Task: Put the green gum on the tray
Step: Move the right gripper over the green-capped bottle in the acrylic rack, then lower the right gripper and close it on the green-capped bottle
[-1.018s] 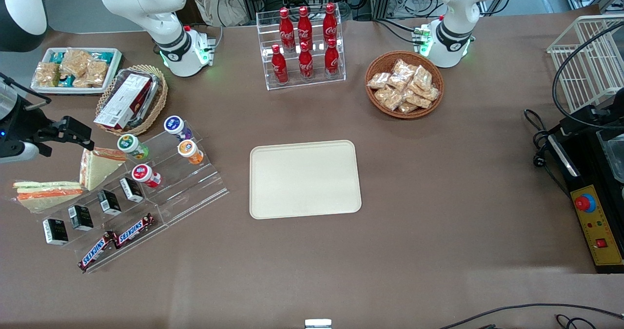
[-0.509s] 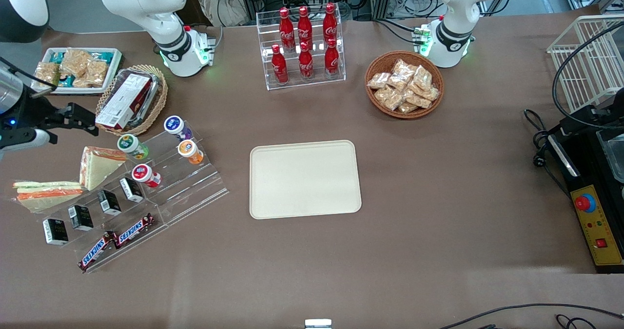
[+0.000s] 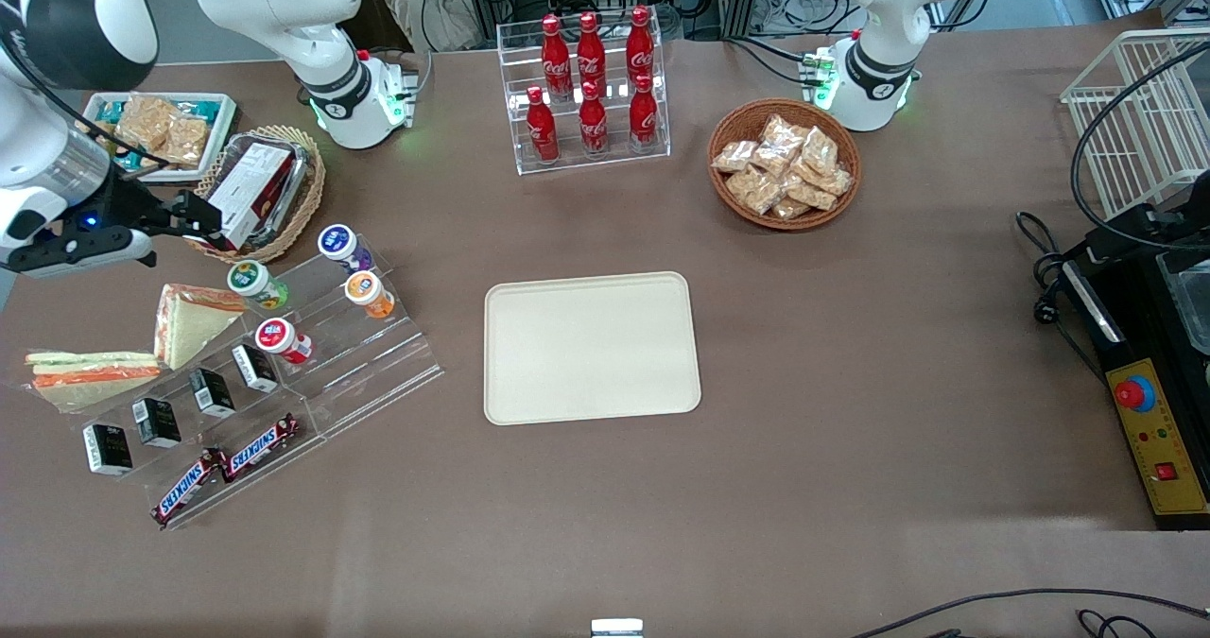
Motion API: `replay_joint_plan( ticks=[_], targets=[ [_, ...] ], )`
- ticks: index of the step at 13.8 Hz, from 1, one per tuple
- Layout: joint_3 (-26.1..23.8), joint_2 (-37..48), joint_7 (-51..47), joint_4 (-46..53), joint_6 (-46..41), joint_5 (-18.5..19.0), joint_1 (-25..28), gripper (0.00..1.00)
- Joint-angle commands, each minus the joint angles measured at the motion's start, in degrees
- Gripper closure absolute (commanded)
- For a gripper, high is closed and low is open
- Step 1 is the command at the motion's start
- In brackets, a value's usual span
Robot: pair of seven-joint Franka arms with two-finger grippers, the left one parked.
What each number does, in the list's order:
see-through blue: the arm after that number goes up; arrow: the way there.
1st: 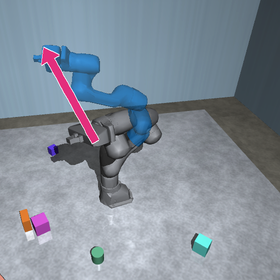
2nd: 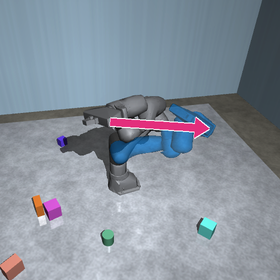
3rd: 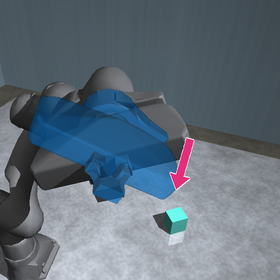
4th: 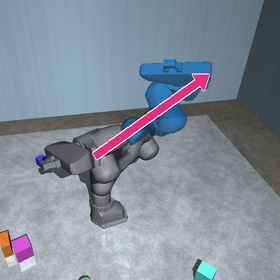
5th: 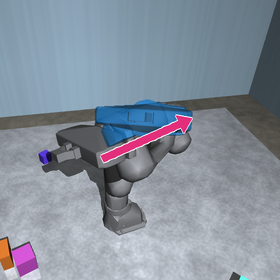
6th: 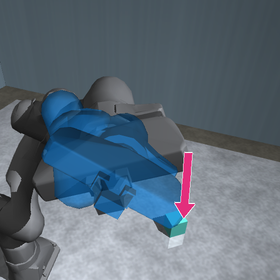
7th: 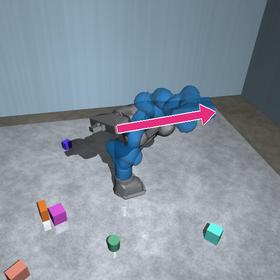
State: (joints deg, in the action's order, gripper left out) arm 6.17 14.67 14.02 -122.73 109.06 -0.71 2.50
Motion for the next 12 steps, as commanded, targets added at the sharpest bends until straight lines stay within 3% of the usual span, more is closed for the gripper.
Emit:
replay_joint_plan(
  ticks=[1,12],
  targets=[
    [0.3,2.1,0.8,-7.0,6.1,0.3,0.0,0.0],
    [0.4,-0.9,0.8,-17.6,19.2,0.7,-0.2,0.0]
  ],
)
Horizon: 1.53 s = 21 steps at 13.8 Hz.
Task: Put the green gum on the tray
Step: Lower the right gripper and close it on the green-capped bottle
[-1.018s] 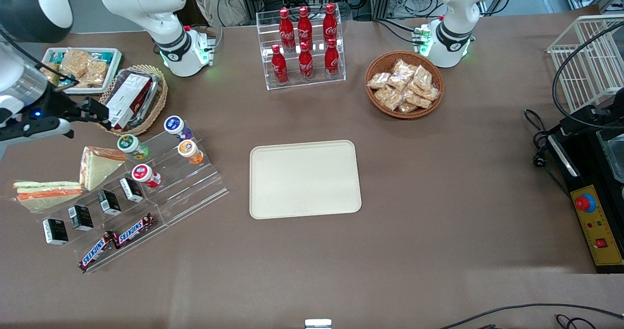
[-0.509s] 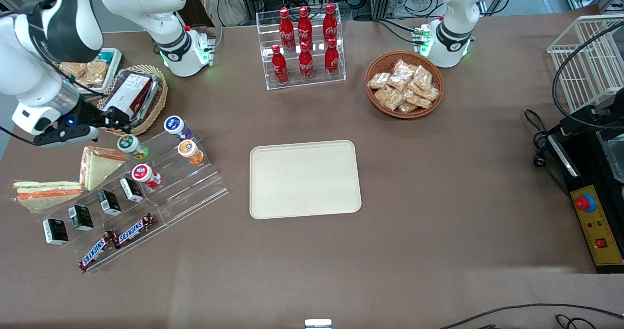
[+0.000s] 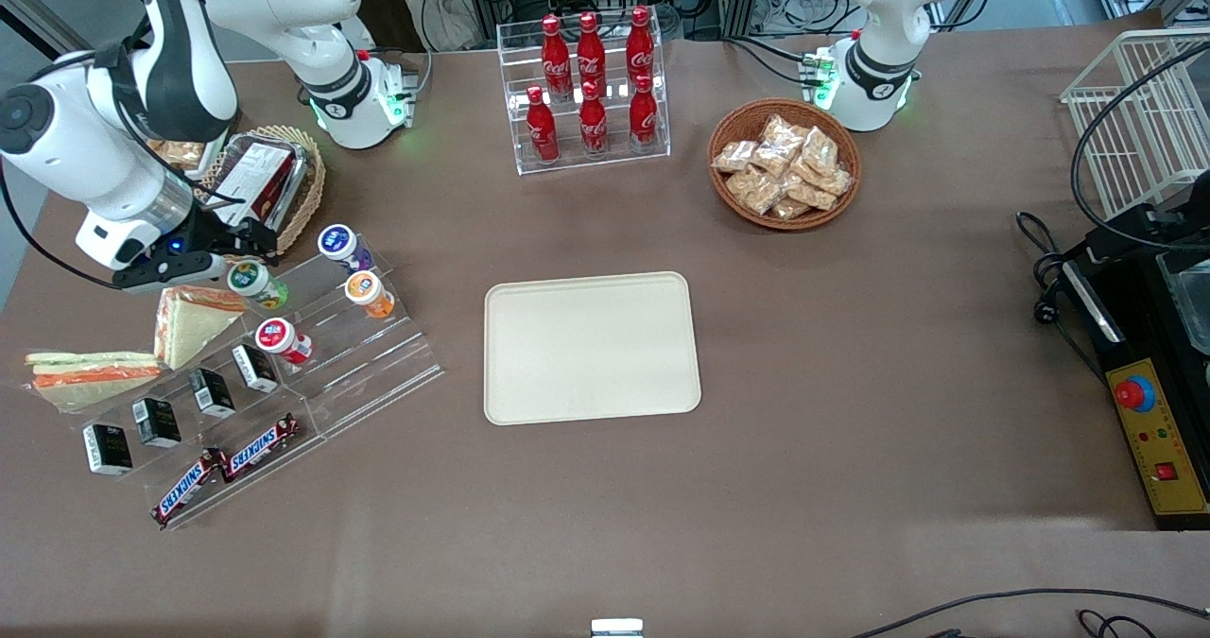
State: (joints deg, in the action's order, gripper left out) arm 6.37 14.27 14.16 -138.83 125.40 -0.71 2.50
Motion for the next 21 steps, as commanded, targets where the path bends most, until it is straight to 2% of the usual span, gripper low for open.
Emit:
replay_joint_plan(
  ticks=[1,7,8,10,12,15,18,21],
  targets=[
    [0.2,-0.6,0.6,-2.1,3.6,0.7,-0.3,0.0],
    [1.2,-1.4,0.8,-4.4,7.0,0.7,-0.3,0.0],
    [1.2,-1.7,0.8,-4.4,7.0,0.8,-0.3,0.06],
    [1.2,-1.7,0.8,-4.3,6.9,0.8,-0.3,0.43],
    [1.2,-1.7,0.5,-4.3,6.7,0.8,-0.3,0.62],
    [1.2,-2.0,0.3,-3.8,6.4,0.8,-0.3,0.73],
    [1.2,-1.8,0.0,0.0,3.1,0.5,-0.3,0.73],
    [0.8,-2.5,-1.2,10.9,-10.8,0.2,0.2,0.72]
  ],
)
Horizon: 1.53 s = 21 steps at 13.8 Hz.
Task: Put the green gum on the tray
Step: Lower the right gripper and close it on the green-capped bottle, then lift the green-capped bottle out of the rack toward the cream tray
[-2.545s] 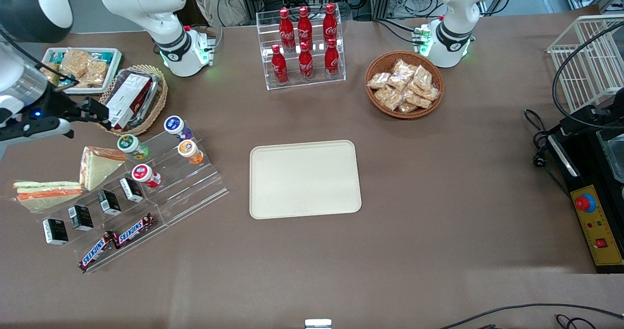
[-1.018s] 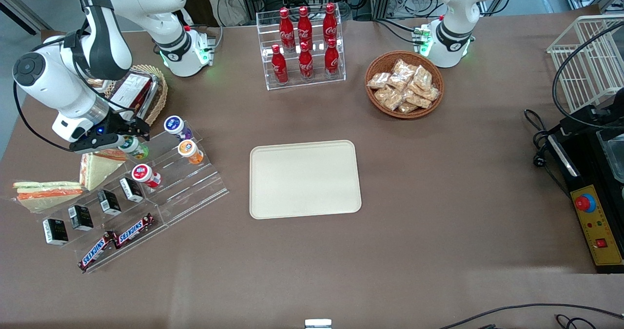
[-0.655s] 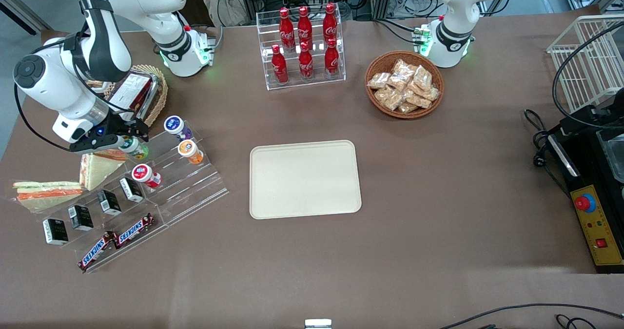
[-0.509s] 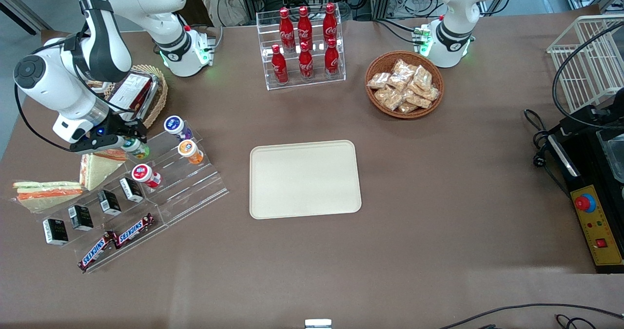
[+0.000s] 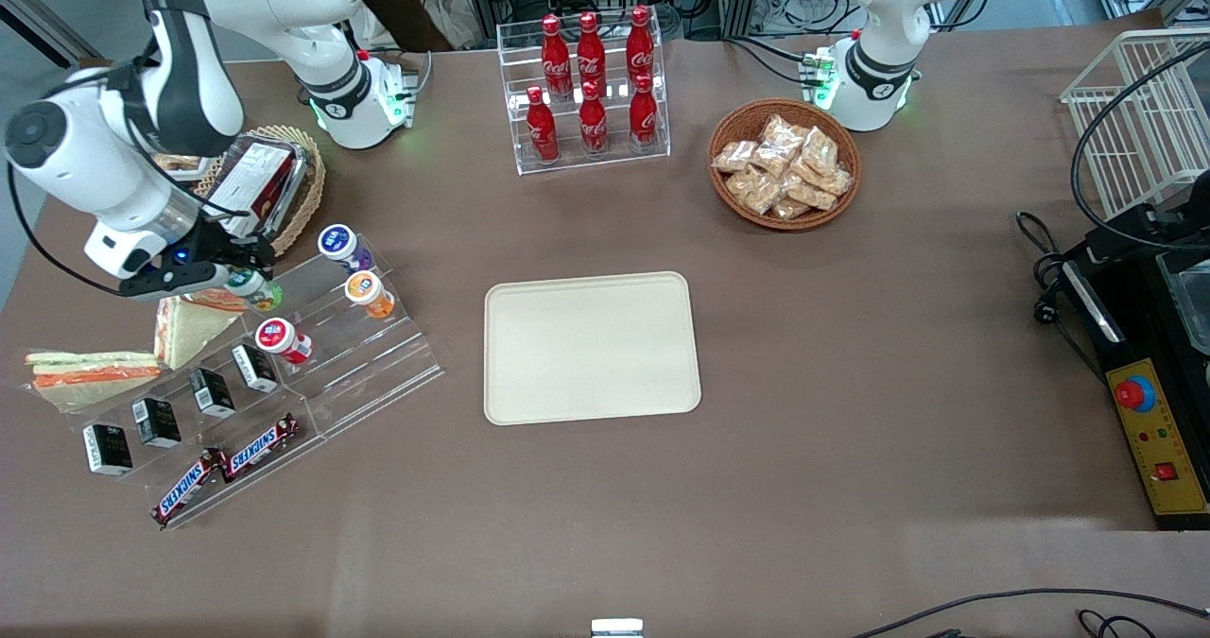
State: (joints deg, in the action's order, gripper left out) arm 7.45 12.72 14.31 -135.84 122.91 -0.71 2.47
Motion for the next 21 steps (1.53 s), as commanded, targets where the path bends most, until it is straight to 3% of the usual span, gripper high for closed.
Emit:
replay_joint_plan(
  ticks=[1,5,7,11,15,18,21],
  targets=[
    [-0.5,-1.2,-2.1,11.4,-12.2,0.2,0.3,0.72],
    [-1.2,-4.0,-4.6,26.6,-25.7,-0.1,2.4,0.72],
    [-0.9,-4.7,-8.0,33.1,-30.9,-0.1,6.2,0.72],
    [-0.9,-7.0,-24.9,40.5,-35.5,-1.9,14.6,0.72],
    [-1.2,-11.6,-42.3,42.4,-34.3,-8.2,20.6,0.72],
    [-1.9,-15.6,-49.6,40.5,-27.4,-8.7,24.5,0.72],
    [-6.4,-17.4,-56.7,32.5,-15.6,-8.6,25.0,0.72]
  ],
)
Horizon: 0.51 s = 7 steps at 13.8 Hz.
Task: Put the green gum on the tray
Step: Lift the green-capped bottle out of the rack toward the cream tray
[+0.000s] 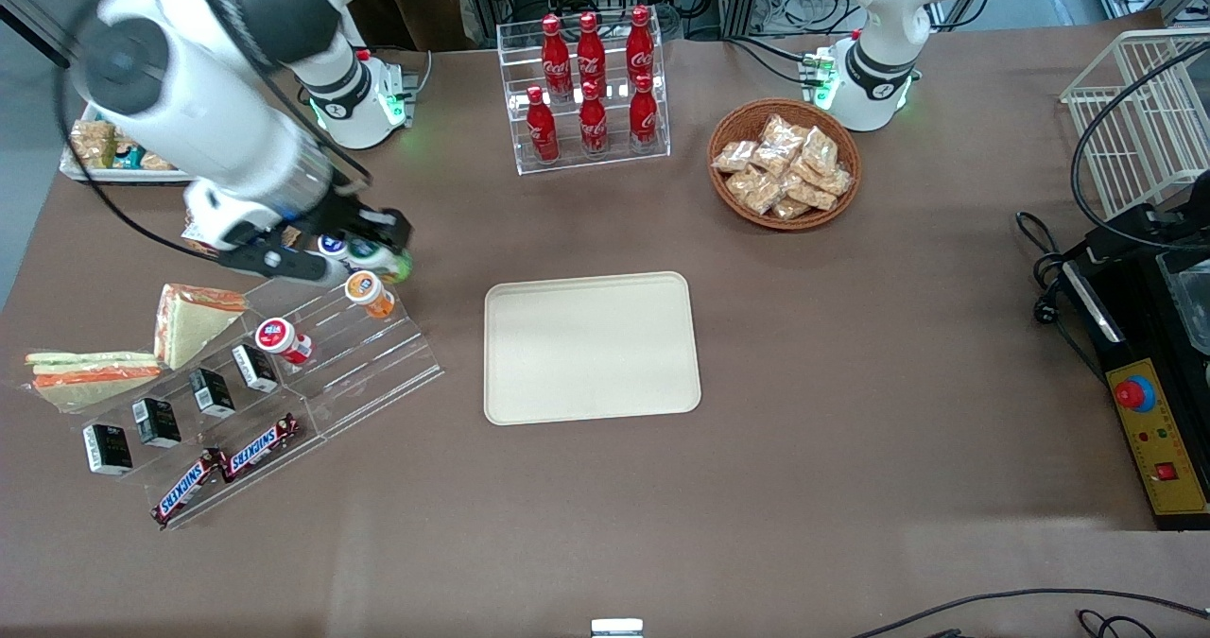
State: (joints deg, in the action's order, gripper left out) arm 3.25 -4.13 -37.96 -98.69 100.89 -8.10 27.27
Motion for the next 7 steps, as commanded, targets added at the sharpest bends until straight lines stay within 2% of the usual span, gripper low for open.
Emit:
replay_joint_plan(
  ticks=[1,3,7],
  targets=[
    [-3.3,-1.1,-5.9,-7.6,10.4,-1.2,0.2,0.72],
    [-5.0,-3.2,-9.0,-12.7,18.5,-0.8,1.2,0.72],
    [-5.0,-7.2,-10.0,-24.0,36.9,-0.6,4.1,0.72]
  ],
)
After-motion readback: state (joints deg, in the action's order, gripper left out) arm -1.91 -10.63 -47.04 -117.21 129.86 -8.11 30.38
